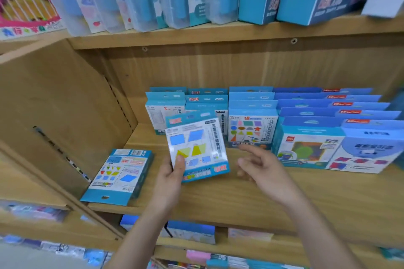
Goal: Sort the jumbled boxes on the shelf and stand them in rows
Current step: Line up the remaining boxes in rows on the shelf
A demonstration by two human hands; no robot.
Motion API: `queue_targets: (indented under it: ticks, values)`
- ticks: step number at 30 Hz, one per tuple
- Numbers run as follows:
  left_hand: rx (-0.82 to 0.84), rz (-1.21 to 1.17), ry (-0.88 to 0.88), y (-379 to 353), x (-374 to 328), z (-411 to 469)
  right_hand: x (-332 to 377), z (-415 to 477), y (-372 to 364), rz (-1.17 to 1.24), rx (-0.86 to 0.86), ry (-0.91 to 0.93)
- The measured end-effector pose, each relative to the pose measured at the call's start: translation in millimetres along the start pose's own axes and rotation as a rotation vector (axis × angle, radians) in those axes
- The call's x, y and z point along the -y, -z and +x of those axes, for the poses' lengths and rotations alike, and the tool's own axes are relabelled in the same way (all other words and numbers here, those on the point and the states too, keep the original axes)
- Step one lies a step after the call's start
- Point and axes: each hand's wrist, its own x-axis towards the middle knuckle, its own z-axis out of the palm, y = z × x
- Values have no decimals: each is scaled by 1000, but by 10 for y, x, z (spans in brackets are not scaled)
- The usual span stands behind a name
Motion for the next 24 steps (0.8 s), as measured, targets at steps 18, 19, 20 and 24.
queue_targets:
  ticks: [18,19,20,24]
  values:
    - [-27,488,-213,-235,142,1039,268,593,-14,-1092,-308,369]
    - [-26,499,-215,-275,106,1035,262,596,-14,-1091,-281,354]
    - [-37,516,-211,-308,85,1041,258,593,-14,-1082,-268,350]
    - [-125,637,-241,-402,45,1063,271,580,-5,-1086,-262,351]
